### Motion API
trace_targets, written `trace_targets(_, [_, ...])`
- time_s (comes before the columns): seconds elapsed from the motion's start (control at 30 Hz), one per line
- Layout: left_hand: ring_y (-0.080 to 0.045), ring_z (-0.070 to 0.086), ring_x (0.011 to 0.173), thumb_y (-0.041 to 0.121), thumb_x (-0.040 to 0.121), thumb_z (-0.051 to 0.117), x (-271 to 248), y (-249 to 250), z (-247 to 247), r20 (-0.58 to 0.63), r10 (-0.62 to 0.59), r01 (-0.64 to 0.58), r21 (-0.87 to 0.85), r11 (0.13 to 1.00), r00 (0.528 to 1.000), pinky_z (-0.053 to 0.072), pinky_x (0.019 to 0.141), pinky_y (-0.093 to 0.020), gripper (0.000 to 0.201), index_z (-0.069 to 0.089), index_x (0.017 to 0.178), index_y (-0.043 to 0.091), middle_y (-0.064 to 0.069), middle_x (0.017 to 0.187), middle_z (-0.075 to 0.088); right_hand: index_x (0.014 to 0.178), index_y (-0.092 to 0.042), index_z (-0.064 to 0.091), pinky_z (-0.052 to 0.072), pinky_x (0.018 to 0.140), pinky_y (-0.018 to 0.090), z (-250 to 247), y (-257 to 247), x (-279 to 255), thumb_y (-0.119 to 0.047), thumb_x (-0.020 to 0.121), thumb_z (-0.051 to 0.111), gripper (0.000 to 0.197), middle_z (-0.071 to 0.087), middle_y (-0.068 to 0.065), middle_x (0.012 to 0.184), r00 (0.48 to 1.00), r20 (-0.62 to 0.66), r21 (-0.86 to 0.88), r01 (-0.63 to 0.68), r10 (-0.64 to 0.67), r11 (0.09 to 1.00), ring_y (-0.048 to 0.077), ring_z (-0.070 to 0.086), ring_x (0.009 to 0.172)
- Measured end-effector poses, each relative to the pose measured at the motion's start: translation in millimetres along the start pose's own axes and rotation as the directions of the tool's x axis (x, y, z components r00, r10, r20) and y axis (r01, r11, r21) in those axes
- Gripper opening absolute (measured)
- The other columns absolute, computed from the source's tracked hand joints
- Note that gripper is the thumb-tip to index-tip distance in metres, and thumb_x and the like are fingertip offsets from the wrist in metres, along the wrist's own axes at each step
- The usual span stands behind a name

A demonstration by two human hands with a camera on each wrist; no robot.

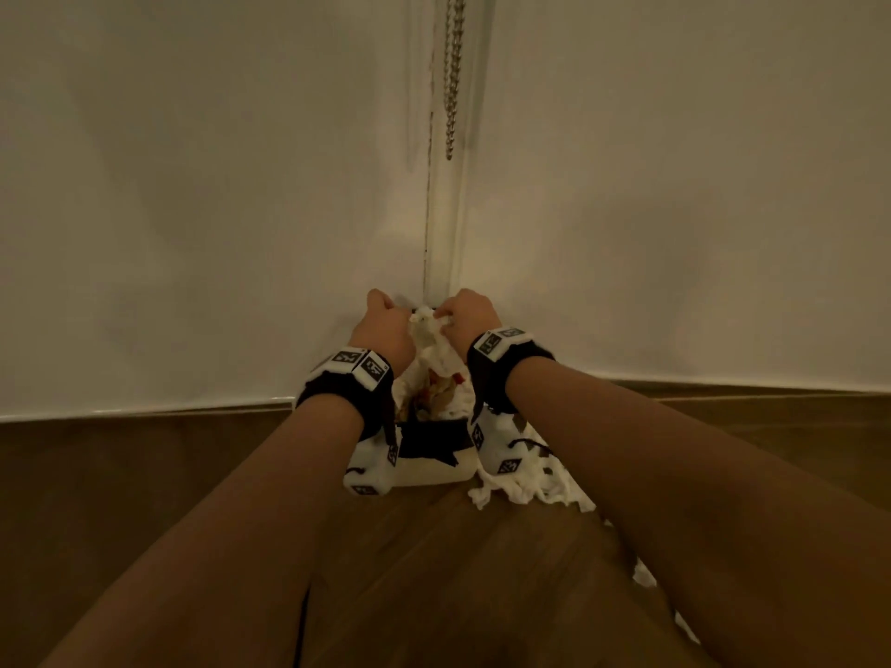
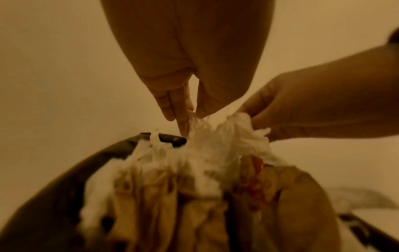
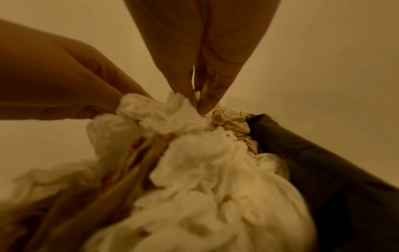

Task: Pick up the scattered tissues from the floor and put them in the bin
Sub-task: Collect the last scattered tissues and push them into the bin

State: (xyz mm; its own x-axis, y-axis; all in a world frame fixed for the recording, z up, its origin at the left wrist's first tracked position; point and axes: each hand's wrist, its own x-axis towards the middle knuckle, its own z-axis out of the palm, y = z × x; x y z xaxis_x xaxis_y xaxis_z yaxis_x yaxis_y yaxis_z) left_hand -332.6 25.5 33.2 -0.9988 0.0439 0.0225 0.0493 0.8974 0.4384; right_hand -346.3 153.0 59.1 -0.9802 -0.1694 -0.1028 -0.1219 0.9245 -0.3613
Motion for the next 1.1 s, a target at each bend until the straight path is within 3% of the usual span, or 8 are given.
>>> trace_targets(0.2, [-0.031, 0.039, 0.124, 0.022, 0.096, 0.042, -1, 2, 17, 0.266, -0.071, -0.003, 0.267, 0.964, 0.961, 0.036, 0.105, -0.036, 0.041, 0.046, 0.132, 0.004, -0.019, 0.139, 0.035, 0.136, -0.007, 0.04, 0.036, 0.105, 0.041, 26, -4, 14, -0.022, 0.1, 0.037, 0.04, 0.047, 0.016, 0.136, 0.983, 0.181, -0.237, 0.012, 0.032, 0.972, 0.031, 0.048, 0.123])
trace_targets(0.3, [-0.03, 0.037, 0.132, 0.026, 0.098, 0.041, 0, 5, 20, 0.379, -0.123, -0.036, 0.386, 0.922, 0.917, 0.035, 0.108, -0.039, 0.051, 0.032, 0.143, 0.004, -0.016, 0.147, 0.033, 0.151, -0.021, -0.004, 0.02, 0.115, 0.049, 39, -6, 14, -0.039, 0.097, 0.046, 0.076, 0.015, 0.011, 0.157, 0.893, 0.437, -0.444, 0.112, 0.106, 0.889, 0.033, 0.018, 0.143])
trace_targets(0.37, [-0.029, 0.037, 0.133, 0.025, 0.098, 0.041, 0, 6, 21, 0.42, -0.141, -0.045, 0.404, 0.914, 0.896, 0.035, 0.109, -0.041, 0.052, 0.028, 0.146, 0.008, -0.012, 0.15, 0.03, 0.149, -0.019, -0.012, 0.015, 0.117, 0.049, 46, -8, 17, -0.045, 0.093, 0.051, 0.089, -0.003, 0.01, 0.159, 0.845, 0.509, -0.52, 0.148, 0.165, 0.842, 0.032, 0.004, 0.146])
trace_targets(0.47, [-0.03, 0.034, 0.135, 0.026, 0.097, 0.043, -6, 6, 17, 0.398, -0.129, -0.016, 0.341, 0.94, 0.908, 0.033, 0.109, -0.045, 0.053, 0.03, 0.145, 0.01, -0.011, 0.152, 0.028, 0.151, -0.011, 0.001, 0.018, 0.116, 0.048, 38, -14, 8, -0.037, 0.098, 0.042, 0.072, 0.01, 0.016, 0.157, 0.877, 0.46, -0.407, 0.07, 0.138, 0.911, 0.034, 0.015, 0.144])
trace_targets(0.57, [-0.03, 0.042, 0.128, 0.027, 0.096, 0.041, -17, 7, 6, 0.295, -0.101, 0.002, 0.316, 0.949, 0.95, 0.037, 0.102, -0.043, 0.046, 0.038, 0.139, 0.012, -0.012, 0.141, 0.041, 0.123, -0.007, 0.053, 0.036, 0.104, 0.041, 18, -6, -11, -0.025, 0.101, 0.032, 0.035, 0.054, 0.021, 0.122, 0.951, 0.309, -0.149, 0.024, 0.023, 0.989, 0.034, 0.046, 0.126])
trace_targets(0.7, [-0.027, 0.052, 0.115, 0.023, 0.098, 0.03, -36, 16, -22, 0.083, 0.041, -0.065, 0.315, 0.947, 0.996, 0.038, 0.095, -0.04, 0.038, 0.044, 0.133, 0.02, -0.007, 0.131, 0.049, 0.097, -0.001, 0.059, 0.043, 0.078, 0.032, -15, 8, -47, -0.017, 0.101, 0.031, 0.032, 0.059, 0.011, 0.09, 0.994, 0.105, -0.01, -0.023, 0.024, 1.0, 0.028, 0.057, 0.095])
trace_targets(0.9, [-0.027, 0.054, 0.11, 0.026, 0.098, 0.031, -100, 57, -61, -0.004, 0.104, -0.101, 0.188, 0.977, 0.995, 0.042, 0.091, -0.038, 0.036, 0.051, 0.127, 0.021, -0.007, 0.125, 0.055, 0.119, -0.009, 0.063, 0.043, 0.092, 0.031, -67, 33, -137, -0.013, 0.097, 0.036, 0.035, 0.059, 0.012, 0.126, 0.995, -0.056, 0.096, -0.081, 0.087, 0.992, 0.03, 0.054, 0.114])
trace_targets(1.1, [-0.025, 0.057, 0.108, 0.024, 0.096, 0.035, -179, 111, -72, 0.01, 0.218, -0.217, 0.119, 0.969, 0.976, 0.047, 0.092, -0.042, 0.036, 0.054, 0.126, 0.02, -0.006, 0.123, 0.06, 0.112, -0.012, 0.066, 0.045, 0.089, 0.031, -104, 47, -225, -0.01, 0.096, 0.036, 0.034, 0.06, 0.01, 0.124, 0.964, -0.212, 0.195, -0.119, 0.161, 0.974, 0.027, 0.057, 0.11])
